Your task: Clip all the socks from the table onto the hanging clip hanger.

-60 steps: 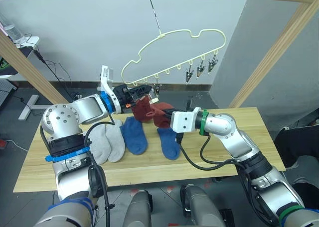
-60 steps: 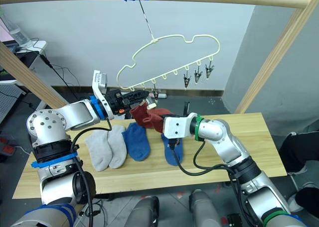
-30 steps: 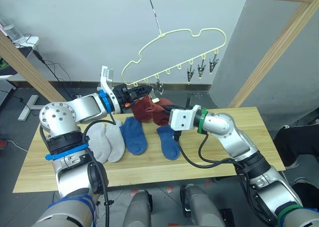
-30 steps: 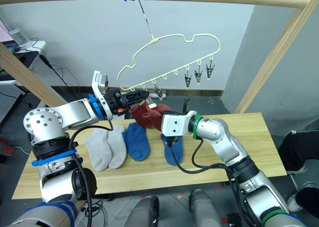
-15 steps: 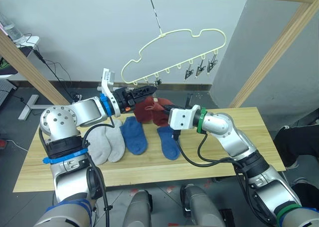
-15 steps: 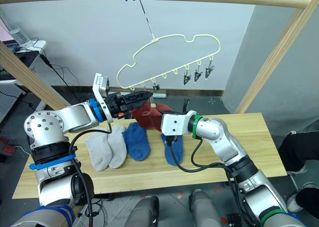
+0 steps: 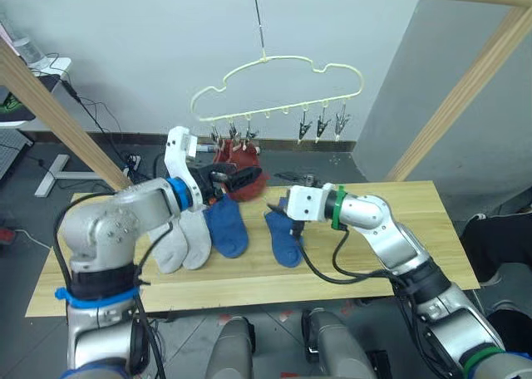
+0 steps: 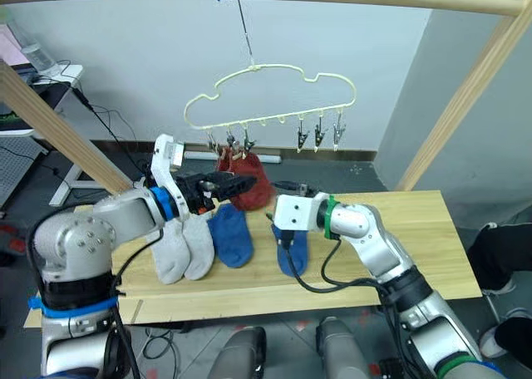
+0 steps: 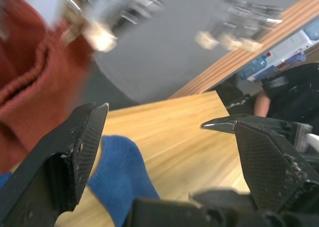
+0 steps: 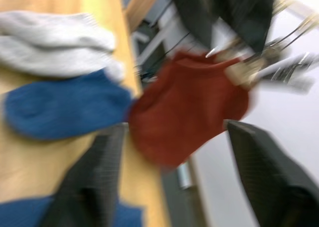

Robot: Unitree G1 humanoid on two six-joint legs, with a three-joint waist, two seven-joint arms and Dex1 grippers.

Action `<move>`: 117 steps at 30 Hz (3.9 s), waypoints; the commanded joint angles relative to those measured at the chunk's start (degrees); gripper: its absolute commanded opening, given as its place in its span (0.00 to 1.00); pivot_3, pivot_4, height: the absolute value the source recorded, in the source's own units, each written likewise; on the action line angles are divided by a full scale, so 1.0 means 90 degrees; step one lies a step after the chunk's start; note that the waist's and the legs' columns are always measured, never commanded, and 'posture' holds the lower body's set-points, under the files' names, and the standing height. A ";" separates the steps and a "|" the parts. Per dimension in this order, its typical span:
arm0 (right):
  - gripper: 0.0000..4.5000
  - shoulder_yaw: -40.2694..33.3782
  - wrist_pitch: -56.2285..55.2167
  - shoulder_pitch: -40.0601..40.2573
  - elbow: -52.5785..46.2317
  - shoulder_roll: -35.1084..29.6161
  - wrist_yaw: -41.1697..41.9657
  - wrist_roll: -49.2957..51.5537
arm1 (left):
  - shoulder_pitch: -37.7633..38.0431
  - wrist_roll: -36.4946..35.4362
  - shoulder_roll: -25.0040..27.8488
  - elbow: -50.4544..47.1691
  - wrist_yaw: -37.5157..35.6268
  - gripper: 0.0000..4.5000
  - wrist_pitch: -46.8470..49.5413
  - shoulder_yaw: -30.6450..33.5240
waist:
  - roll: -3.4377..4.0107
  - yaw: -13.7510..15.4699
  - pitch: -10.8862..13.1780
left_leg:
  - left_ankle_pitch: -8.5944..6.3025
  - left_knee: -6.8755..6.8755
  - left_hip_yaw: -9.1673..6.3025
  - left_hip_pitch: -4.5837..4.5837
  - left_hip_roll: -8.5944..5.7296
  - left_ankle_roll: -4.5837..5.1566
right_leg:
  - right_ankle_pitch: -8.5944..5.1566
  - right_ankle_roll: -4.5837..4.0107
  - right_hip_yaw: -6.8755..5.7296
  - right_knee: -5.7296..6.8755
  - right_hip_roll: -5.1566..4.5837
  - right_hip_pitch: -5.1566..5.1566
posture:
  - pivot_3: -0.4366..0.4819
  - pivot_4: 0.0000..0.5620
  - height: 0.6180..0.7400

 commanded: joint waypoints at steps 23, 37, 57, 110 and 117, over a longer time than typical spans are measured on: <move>1.00 -0.2053 0.4641 -0.0284 -0.2733 0.0442 -0.0541 0.3600 | -0.0160 0.3572 -0.1264 0.2000 0.0266 0.49 -0.5625 -0.0968 | 0.0000 0.0016 0.0000 | -0.0009 -0.0023 0.0001 -0.0006 -0.0011 0.0020 | 0.0001 0.0000 -0.0015 -0.0024 0.0035 0.0000 | 0.42 0.43 1.00; 1.00 -0.1986 0.4476 -0.0273 -0.2721 0.0254 -0.0655 0.3746 | -0.0604 0.3916 -0.1705 0.2660 0.0439 0.49 -0.5982 -0.1009 | 0.0000 0.0012 0.0000 | -0.0008 -0.0020 0.0003 -0.0005 -0.0010 0.0020 | 0.0001 0.0000 -0.0030 -0.0020 0.0041 0.0000 | 0.41 0.41 1.00; 1.00 -0.1854 0.4698 -0.0426 -0.2958 0.0231 -0.0792 0.4027 | -0.1064 0.4077 -0.1929 0.3660 0.0662 0.49 -0.6413 -0.0805 | 0.0000 0.0008 -0.0001 | -0.0008 -0.0017 0.0003 -0.0005 -0.0010 0.0020 | 0.0002 0.0000 -0.0033 -0.0016 0.0042 0.0000 | 0.40 0.41 1.00; 1.00 -0.1847 0.4619 -0.0441 -0.2702 0.0071 -0.0979 0.4023 | -0.1841 0.4262 -0.1933 0.4702 0.0601 0.00 -0.6920 -0.0725 | 0.0000 -0.0004 -0.0001 | -0.0008 -0.0007 0.0002 -0.0005 -0.0010 0.0020 | 0.0003 -0.0001 -0.0035 -0.0006 0.0042 0.0001 | 0.39 0.45 1.00; 1.00 -0.1453 0.4601 -0.0157 -0.1873 -0.0359 -0.1033 0.3377 | -0.1737 0.3055 -0.1761 0.3344 0.0051 0.00 -0.4257 -0.0487 | 0.0000 -0.0047 0.0000 | -0.0008 0.0000 0.0000 -0.0002 -0.0010 0.0020 | 0.0002 0.0000 -0.0037 -0.0002 0.0042 0.0007 | 0.41 0.45 1.00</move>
